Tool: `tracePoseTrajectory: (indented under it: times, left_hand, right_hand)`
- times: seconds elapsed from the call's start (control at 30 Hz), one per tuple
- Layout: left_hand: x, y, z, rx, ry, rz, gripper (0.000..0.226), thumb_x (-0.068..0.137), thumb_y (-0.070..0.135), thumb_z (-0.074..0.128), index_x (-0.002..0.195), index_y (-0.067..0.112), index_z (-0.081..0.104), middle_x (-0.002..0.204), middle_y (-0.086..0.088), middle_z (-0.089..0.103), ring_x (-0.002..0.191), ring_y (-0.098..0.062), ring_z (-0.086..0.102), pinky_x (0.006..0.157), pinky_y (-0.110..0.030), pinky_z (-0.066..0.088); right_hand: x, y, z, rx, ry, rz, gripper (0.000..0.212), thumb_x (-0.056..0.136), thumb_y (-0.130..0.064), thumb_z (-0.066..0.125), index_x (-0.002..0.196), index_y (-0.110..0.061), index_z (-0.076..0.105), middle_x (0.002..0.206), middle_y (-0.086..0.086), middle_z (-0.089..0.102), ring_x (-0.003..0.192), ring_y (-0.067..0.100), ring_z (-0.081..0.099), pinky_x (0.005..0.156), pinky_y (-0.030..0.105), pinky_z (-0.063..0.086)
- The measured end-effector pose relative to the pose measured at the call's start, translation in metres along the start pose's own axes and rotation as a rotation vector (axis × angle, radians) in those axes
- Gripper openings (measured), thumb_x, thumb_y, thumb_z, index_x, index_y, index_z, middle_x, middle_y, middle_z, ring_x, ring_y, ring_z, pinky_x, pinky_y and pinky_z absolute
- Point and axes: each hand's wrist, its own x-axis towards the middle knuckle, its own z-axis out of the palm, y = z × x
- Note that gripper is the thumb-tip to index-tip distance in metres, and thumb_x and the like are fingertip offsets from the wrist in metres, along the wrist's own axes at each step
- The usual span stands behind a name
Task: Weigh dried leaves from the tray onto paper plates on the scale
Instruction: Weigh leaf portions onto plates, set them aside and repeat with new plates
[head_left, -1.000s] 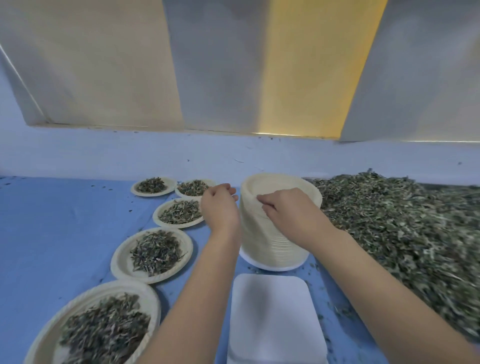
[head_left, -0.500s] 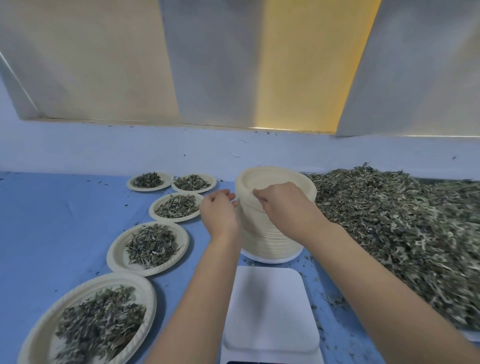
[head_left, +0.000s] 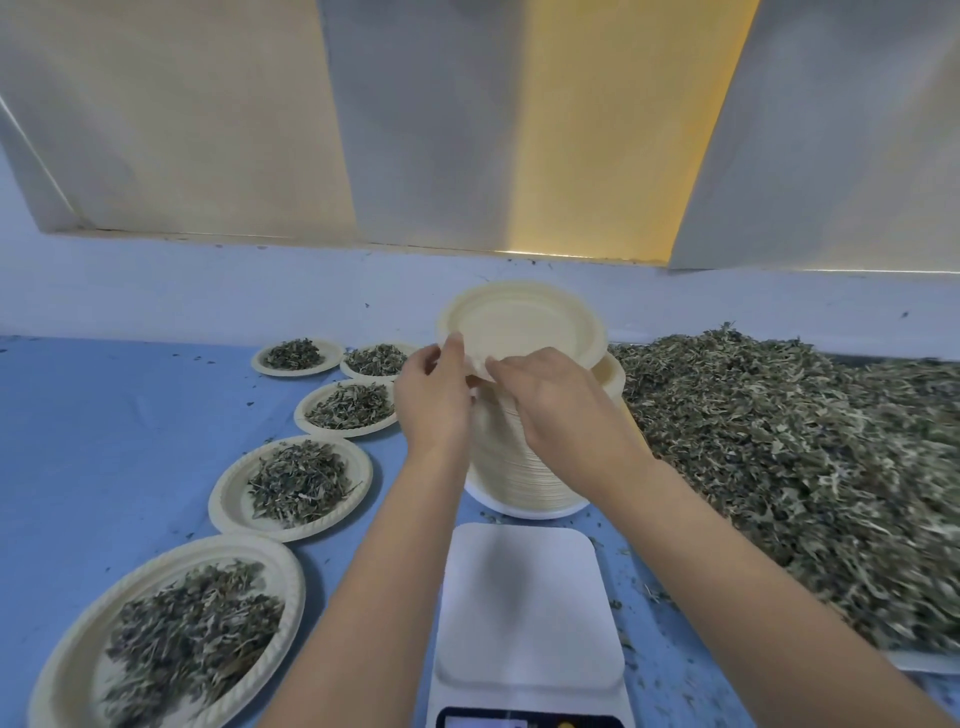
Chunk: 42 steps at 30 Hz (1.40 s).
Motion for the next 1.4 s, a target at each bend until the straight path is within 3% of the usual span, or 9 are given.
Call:
tracePoseTrajectory:
  times: [0.13, 0.23, 0.4, 0.53, 0.83, 1.1, 1.27, 1.33, 1.4]
  left_hand:
    - [-0.009, 0.006, -0.014, 0.090, -0.038, 0.106, 0.016, 0.083, 0.012, 0.053, 0.072, 0.002, 0.055, 0.065, -0.010, 0.047, 0.063, -0.021, 0.038, 0.065, -0.035, 0.036]
    - [-0.026, 0.010, -0.030, 0.131, -0.121, 0.113, 0.016, 0.082, 0.010, 0.052, 0.093, 0.015, 0.063, 0.052, 0.004, 0.054, 0.048, -0.015, 0.046, 0.067, -0.035, 0.045]
    - [-0.052, 0.006, -0.054, 0.161, -0.303, 0.046, 0.039, 0.086, 0.002, 0.053, 0.116, 0.025, 0.059, 0.061, 0.003, 0.059, 0.042, -0.008, 0.048, 0.046, -0.023, 0.045]
    - [-0.062, -0.011, -0.077, 0.363, -0.243, 0.154, 0.016, 0.087, 0.016, 0.060, 0.096, 0.027, 0.068, 0.060, 0.007, 0.064, 0.040, -0.009, 0.049, 0.051, -0.025, 0.041]
    - [-0.061, -0.039, -0.095, 0.694, -0.119, 0.215, 0.012, 0.083, 0.024, 0.062, 0.072, 0.021, 0.065, 0.067, 0.005, 0.067, 0.061, -0.017, 0.064, 0.064, -0.028, 0.048]
    - [-0.055, -0.051, -0.100, 0.946, -0.202, 0.179, 0.012, 0.082, 0.025, 0.060, 0.072, 0.020, 0.064, 0.051, 0.004, 0.062, 0.064, -0.008, 0.061, 0.060, -0.021, 0.045]
    - [-0.054, -0.056, -0.102, 1.016, -0.234, 0.115, 0.014, 0.081, 0.031, 0.058, 0.070, 0.024, 0.062, 0.050, 0.004, 0.062, 0.063, -0.013, 0.063, 0.065, -0.028, 0.049]
    - [-0.053, -0.056, -0.102, 1.054, -0.235, 0.105, 0.020, 0.083, 0.037, 0.054, 0.071, 0.023, 0.062, 0.057, 0.004, 0.064, 0.070, -0.016, 0.063, 0.070, -0.031, 0.051]
    - [-0.053, -0.055, -0.103, 1.081, -0.201, 0.113, 0.025, 0.086, 0.041, 0.051, 0.075, 0.021, 0.060, 0.067, 0.007, 0.065, 0.075, -0.018, 0.063, 0.072, -0.032, 0.049]
  right_hand:
    - [-0.011, -0.011, -0.007, 0.105, 0.126, 0.078, 0.033, 0.088, -0.018, 0.060, 0.121, -0.017, 0.065, 0.122, -0.002, 0.065, 0.119, 0.024, 0.049, 0.112, 0.038, 0.023]
    - [-0.019, -0.010, -0.019, 0.276, 0.312, 0.427, 0.052, 0.089, -0.032, 0.059, 0.137, -0.019, 0.049, 0.154, 0.000, 0.030, 0.143, 0.019, 0.017, 0.116, 0.031, 0.006]
    - [-0.051, 0.014, -0.035, 0.581, 0.410, 0.835, 0.043, 0.088, -0.014, 0.056, 0.131, -0.014, 0.057, 0.131, 0.001, 0.060, 0.122, 0.017, 0.053, 0.108, 0.035, 0.038]
    - [-0.079, 0.008, -0.026, 0.632, 0.347, 0.925, 0.027, 0.083, -0.020, 0.065, 0.109, -0.021, 0.072, 0.098, -0.005, 0.073, 0.092, 0.010, 0.066, 0.087, 0.034, 0.054]
    - [-0.106, 0.003, 0.017, 0.624, 0.079, 0.995, 0.008, 0.083, -0.019, 0.068, 0.081, -0.026, 0.066, 0.075, -0.015, 0.063, 0.075, 0.002, 0.060, 0.063, 0.021, 0.047]
    - [-0.116, 0.006, 0.032, 0.621, -0.015, 0.981, 0.019, 0.082, -0.016, 0.068, 0.070, -0.029, 0.062, 0.070, -0.014, 0.062, 0.073, 0.009, 0.060, 0.066, 0.028, 0.046]
    - [-0.116, 0.004, 0.037, 0.692, -0.028, 1.026, 0.019, 0.084, -0.017, 0.067, 0.071, -0.029, 0.062, 0.079, -0.008, 0.066, 0.086, 0.018, 0.064, 0.080, 0.040, 0.054]
    - [-0.116, 0.004, 0.038, 0.688, -0.035, 1.026, 0.003, 0.086, -0.024, 0.065, 0.084, -0.024, 0.067, 0.089, -0.006, 0.068, 0.091, 0.018, 0.064, 0.082, 0.041, 0.054]
    - [-0.116, 0.006, 0.036, 0.628, -0.014, 1.006, 0.022, 0.088, -0.031, 0.061, 0.105, -0.018, 0.068, 0.100, -0.006, 0.067, 0.089, 0.011, 0.060, 0.074, 0.030, 0.051]
